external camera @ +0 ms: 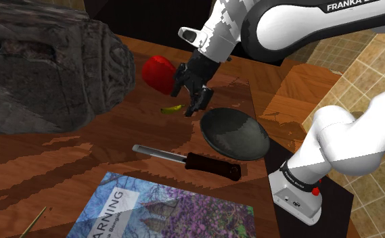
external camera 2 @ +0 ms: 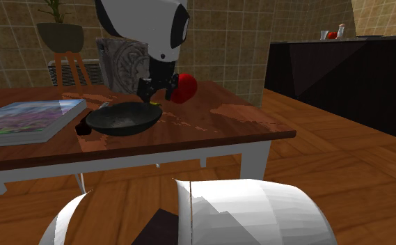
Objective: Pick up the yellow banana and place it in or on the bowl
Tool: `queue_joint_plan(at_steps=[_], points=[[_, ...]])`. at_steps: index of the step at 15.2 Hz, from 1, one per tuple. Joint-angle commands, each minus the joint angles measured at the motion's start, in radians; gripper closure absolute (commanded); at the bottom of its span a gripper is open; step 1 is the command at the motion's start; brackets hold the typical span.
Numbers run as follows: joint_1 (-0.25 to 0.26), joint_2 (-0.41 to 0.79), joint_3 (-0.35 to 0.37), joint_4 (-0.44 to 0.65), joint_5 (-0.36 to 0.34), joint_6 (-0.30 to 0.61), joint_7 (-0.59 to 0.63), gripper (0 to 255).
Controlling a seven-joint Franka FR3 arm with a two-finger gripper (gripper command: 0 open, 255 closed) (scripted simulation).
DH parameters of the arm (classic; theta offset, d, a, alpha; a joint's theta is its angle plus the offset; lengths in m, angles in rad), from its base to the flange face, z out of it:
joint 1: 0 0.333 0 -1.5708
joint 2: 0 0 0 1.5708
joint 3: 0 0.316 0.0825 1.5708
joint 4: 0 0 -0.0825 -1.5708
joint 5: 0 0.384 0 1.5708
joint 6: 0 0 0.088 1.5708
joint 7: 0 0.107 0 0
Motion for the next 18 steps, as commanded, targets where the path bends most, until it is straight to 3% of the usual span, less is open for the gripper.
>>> queue_joint_plan(at_steps=[1, 2, 10, 18], points=[[-0.003, 0.012, -0.002, -0.010, 0.000, -0.001, 0.000, 0], [-0.002, 0.013, 0.000, -0.009, 0.000, -0.001, 0.002, 255], [-0.002, 0.010, -0.003, -0.019, 0.003, 0.005, -0.004, 255], [-0.010, -0.017, -0.007, 0.060, -0.020, -0.099, 0.025, 255]])
